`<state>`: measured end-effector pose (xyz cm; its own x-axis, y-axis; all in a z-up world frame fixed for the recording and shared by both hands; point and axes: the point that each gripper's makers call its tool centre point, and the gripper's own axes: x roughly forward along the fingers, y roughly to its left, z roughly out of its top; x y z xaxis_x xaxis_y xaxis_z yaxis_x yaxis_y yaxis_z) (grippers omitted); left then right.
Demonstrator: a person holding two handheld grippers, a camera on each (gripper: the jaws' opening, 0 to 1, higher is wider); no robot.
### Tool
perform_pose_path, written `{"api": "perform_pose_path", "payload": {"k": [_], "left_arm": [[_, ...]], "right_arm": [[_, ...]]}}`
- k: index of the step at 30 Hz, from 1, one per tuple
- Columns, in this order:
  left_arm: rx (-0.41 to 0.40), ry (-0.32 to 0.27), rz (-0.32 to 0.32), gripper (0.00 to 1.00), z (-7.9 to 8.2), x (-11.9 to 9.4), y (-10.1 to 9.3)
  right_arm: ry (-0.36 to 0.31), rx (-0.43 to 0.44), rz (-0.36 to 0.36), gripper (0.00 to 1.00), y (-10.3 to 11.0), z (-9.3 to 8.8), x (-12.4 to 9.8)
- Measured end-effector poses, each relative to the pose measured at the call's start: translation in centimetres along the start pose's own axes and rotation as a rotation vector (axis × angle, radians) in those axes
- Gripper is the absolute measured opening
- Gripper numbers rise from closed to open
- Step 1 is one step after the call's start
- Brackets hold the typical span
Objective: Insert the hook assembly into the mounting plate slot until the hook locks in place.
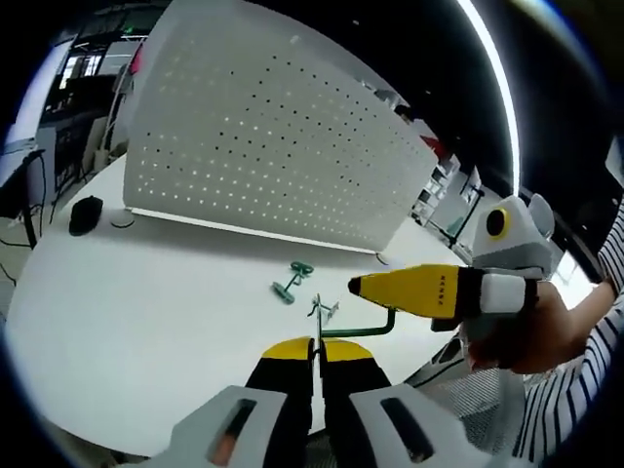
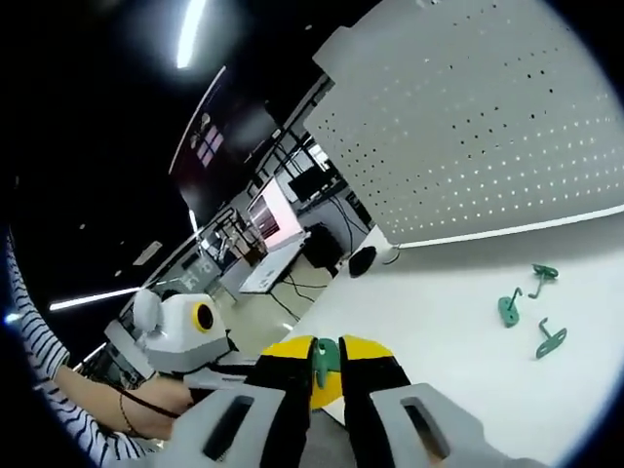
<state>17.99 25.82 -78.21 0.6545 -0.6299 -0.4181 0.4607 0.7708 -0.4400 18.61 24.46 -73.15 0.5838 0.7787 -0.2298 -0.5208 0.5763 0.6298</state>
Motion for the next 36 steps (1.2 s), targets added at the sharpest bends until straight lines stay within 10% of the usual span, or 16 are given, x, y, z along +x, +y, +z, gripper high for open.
{"api": "perform_pose_path", "payload": {"k": [23, 36], "left_arm": [[0.199, -0.095, 0.017, 0.01, 1.6, -0.2, -0.6], [0.217, -0.085, 0.040, 0.01, 1.5, -0.3, 0.0]], "right_arm": [[0.050, 0.035, 0.022, 0.11, 1.0, -2.1, 0.6], [0.093, -0.133, -0.004, 0.01, 1.3, -2.3, 1.4]]}}
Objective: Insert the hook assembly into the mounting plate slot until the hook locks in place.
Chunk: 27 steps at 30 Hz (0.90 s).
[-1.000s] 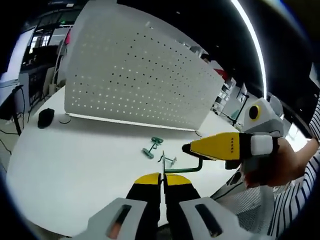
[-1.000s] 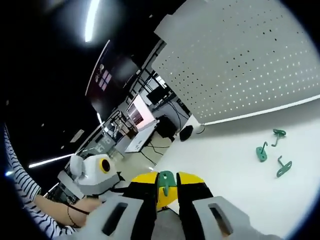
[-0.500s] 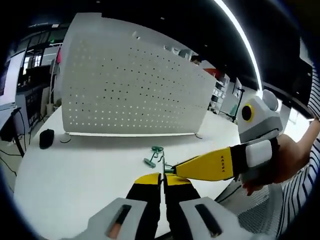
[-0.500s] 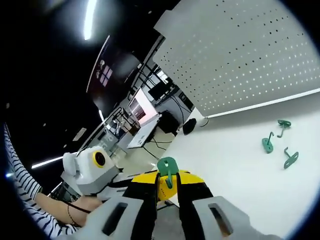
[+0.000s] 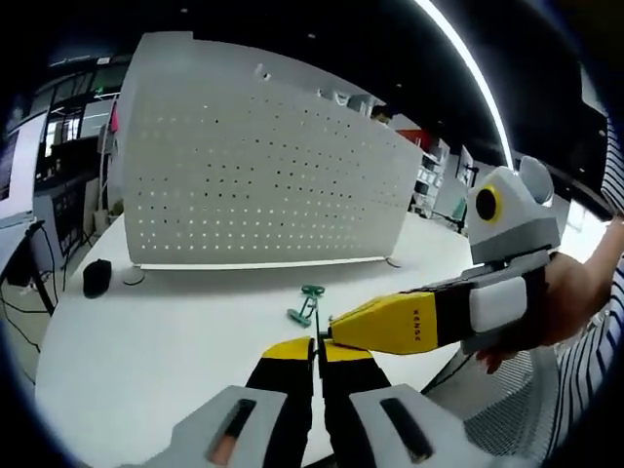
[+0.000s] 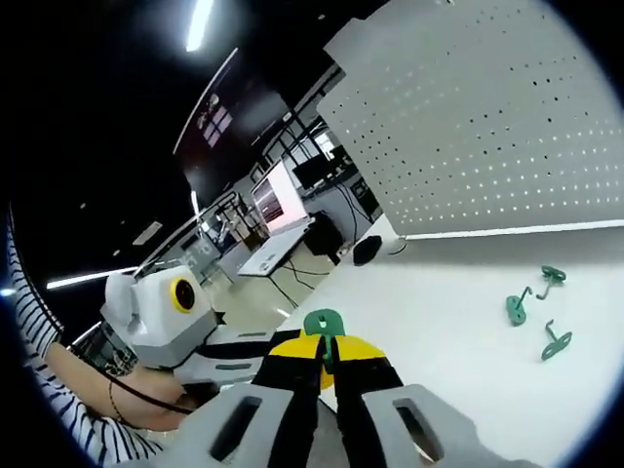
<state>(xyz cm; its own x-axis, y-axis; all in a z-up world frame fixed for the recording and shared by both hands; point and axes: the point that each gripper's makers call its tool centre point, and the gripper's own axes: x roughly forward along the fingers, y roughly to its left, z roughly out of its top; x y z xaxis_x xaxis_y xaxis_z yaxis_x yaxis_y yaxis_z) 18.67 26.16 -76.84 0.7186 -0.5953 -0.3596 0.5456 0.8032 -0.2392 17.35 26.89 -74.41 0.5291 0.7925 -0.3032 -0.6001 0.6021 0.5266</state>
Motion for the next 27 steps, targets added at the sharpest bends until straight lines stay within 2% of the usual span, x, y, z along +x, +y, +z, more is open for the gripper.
{"api": "perform_pose_path", "payload": {"k": [3, 4, 6, 11, 14, 17, 23, 27], "left_arm": [[0.008, 0.003, 0.004, 0.01, 0.0, -0.1, 0.1], [0.010, 0.008, 0.003, 0.01, -0.1, -0.1, 0.1], [0.038, 0.041, -0.007, 0.02, -0.7, 0.0, 0.1], [0.019, 0.051, -0.008, 0.04, -0.9, -0.1, 0.2], [0.034, 0.049, -0.003, 0.05, -0.9, -0.1, 0.3], [0.070, 0.051, 0.016, 0.19, -0.9, -0.1, 0.5], [0.068, 0.038, 0.012, 0.43, -0.7, 0.0, 0.3], [0.051, 0.015, 0.006, 0.50, -0.3, 0.0, 0.3]], "right_arm": [[0.013, -0.027, -0.007, 0.01, 0.2, 0.0, 0.1], [0.028, -0.060, -0.013, 0.01, 0.1, -0.3, 0.1], [0.050, -0.073, -0.021, 0.00, 0.2, -0.7, 0.3], [0.057, -0.070, -0.028, 0.00, 0.1, -0.8, 0.4], [0.070, -0.108, -0.017, 0.00, 0.3, -0.8, 0.5], [0.076, -0.147, -0.009, 0.00, 0.7, -0.7, 0.6], [0.060, -0.176, -0.018, 0.00, 0.6, -0.3, 0.5], [0.035, -0.187, -0.027, 0.00, 0.4, 0.4, 0.3]]}}
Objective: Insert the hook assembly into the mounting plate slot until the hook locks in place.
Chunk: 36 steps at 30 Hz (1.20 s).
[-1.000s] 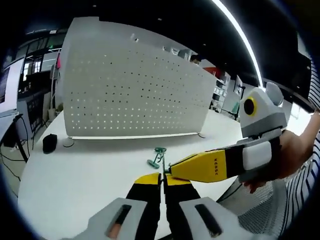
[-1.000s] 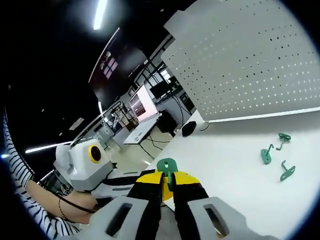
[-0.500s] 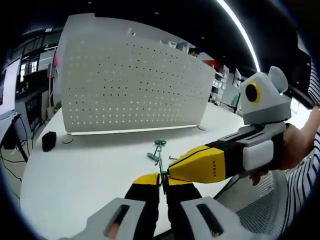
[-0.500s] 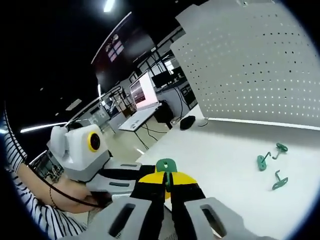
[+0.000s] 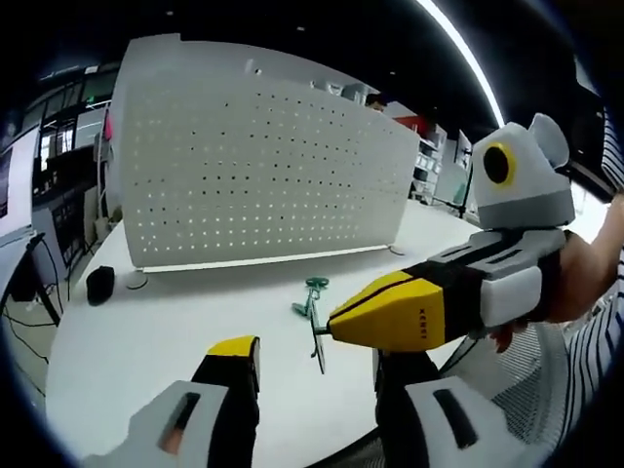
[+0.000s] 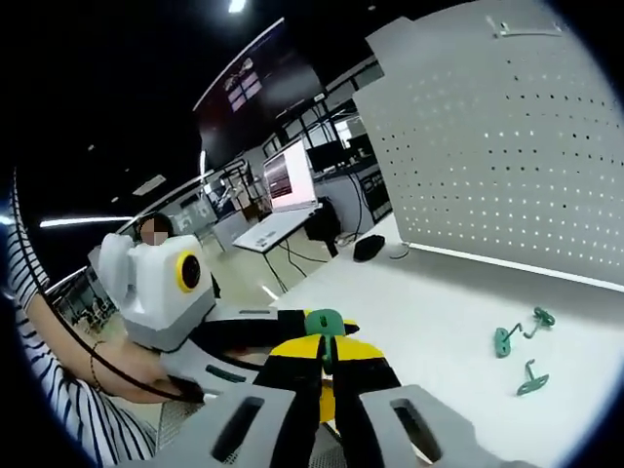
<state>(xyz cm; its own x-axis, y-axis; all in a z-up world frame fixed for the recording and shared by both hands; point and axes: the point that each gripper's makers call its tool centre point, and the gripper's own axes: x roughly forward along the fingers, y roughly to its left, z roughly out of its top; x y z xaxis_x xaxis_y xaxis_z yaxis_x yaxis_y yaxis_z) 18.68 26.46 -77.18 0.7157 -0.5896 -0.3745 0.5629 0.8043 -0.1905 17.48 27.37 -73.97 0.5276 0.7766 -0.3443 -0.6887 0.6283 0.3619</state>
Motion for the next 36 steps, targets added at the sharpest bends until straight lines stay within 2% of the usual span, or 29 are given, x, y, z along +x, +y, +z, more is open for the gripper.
{"api": "perform_pose_path", "payload": {"k": [5, 10, 12, 15, 18, 20, 24, 26, 27, 28, 30, 36], "left_arm": [[0.023, -0.047, 0.025, 0.67, 0.9, -0.1, 0.3], [-0.006, -0.059, 0.000, 0.77, 1.1, -0.1, -0.1], [-0.017, -0.060, -0.009, 0.81, 1.1, 0.0, -0.3], [-0.033, -0.077, -0.007, 0.85, 1.4, 0.0, -0.2], [-0.038, -0.077, -0.002, 0.86, 1.4, 0.0, -0.2], [-0.042, -0.080, -0.003, 0.88, 1.5, 0.1, -0.2], [-0.067, -0.113, 0.018, 0.97, 2.1, -0.1, 0.3], [-0.073, -0.118, 0.020, 0.97, 2.1, -0.2, 0.4], [-0.080, -0.119, 0.017, 0.96, 2.1, -0.2, 0.3], [-0.084, -0.115, 0.013, 0.97, 2.1, -0.1, 0.3], [-0.077, -0.111, 0.007, 0.97, 2.0, 0.0, 0.1], [-0.076, -0.107, 0.002, 0.99, 1.9, 0.0, -0.1]], "right_arm": [[-0.033, -0.018, -0.020, 0.00, -0.7, 1.0, -0.1], [-0.083, -0.033, -0.084, 0.00, -2.0, 2.3, -0.3], [-0.122, -0.030, -0.115, 0.00, -2.5, 3.1, -0.5], [-0.163, -0.068, -0.159, 0.00, -3.0, 4.1, -0.7], [-0.190, -0.064, -0.202, 0.00, -3.7, 4.8, -0.6], [-0.184, -0.080, -0.229, 0.00, -4.4, 5.1, -0.4], [-0.234, -0.068, -0.286, 0.00, -6.0, 6.5, -0.7], [-0.207, -0.119, -0.300, 0.00, -6.5, 6.4, -0.3], [-0.192, -0.140, -0.340, 0.00, -7.4, 6.4, -0.2], [-0.223, -0.127, -0.348, 0.00, -7.6, 6.9, -0.3], [-0.242, -0.091, -0.374, 0.00, -8.5, 7.5, -0.5], [-0.316, -0.102, -0.459, 0.00, -10.4, 10.0, -1.0]]}}
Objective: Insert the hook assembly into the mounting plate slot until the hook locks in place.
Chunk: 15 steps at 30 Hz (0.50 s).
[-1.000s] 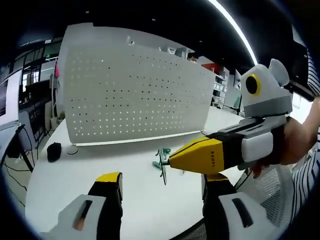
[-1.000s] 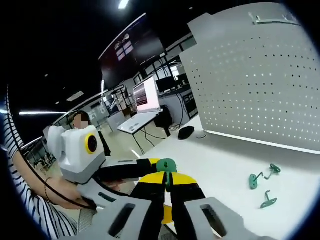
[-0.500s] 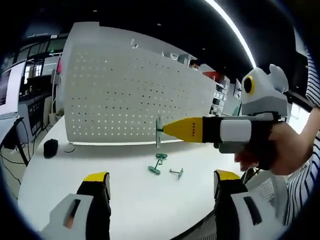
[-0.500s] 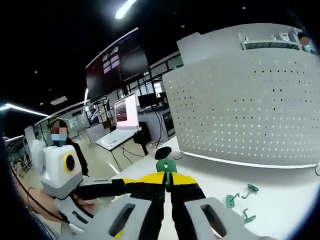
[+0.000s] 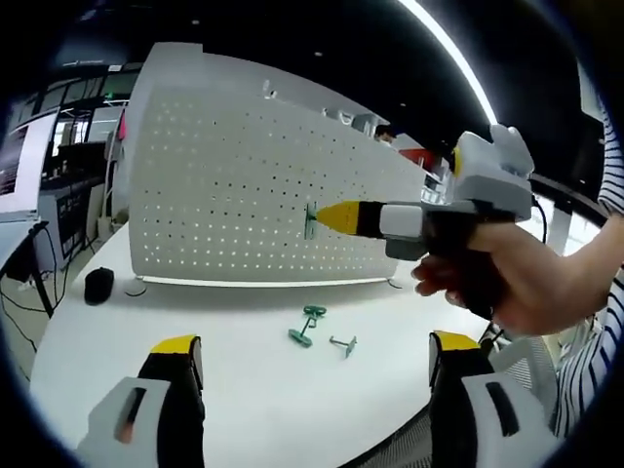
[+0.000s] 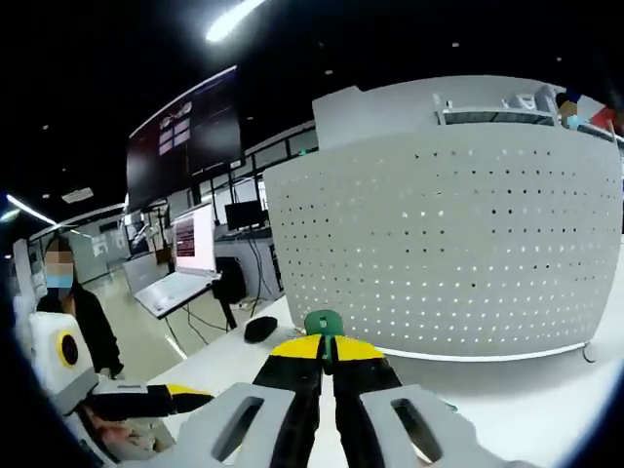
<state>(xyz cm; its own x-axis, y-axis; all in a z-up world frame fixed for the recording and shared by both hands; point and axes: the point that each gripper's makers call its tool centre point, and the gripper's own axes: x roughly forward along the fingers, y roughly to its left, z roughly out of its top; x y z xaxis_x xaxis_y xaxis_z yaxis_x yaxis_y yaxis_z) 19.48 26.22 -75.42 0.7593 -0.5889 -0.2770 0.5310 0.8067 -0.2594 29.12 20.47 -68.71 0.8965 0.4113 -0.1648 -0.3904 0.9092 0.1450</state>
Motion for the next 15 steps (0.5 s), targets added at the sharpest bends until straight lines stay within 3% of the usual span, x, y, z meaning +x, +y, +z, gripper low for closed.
{"api": "perform_pose_path", "payload": {"k": [4, 15], "left_arm": [[-0.001, 0.002, 0.001, 1.00, 0.0, 0.1, 0.0], [-0.017, 0.012, 0.005, 1.00, -0.2, 0.1, 0.2]], "right_arm": [[-0.063, 0.033, -0.099, 0.00, -1.8, 1.5, 0.8], [-0.142, -0.007, -0.192, 0.00, -4.1, 5.0, 2.9]]}}
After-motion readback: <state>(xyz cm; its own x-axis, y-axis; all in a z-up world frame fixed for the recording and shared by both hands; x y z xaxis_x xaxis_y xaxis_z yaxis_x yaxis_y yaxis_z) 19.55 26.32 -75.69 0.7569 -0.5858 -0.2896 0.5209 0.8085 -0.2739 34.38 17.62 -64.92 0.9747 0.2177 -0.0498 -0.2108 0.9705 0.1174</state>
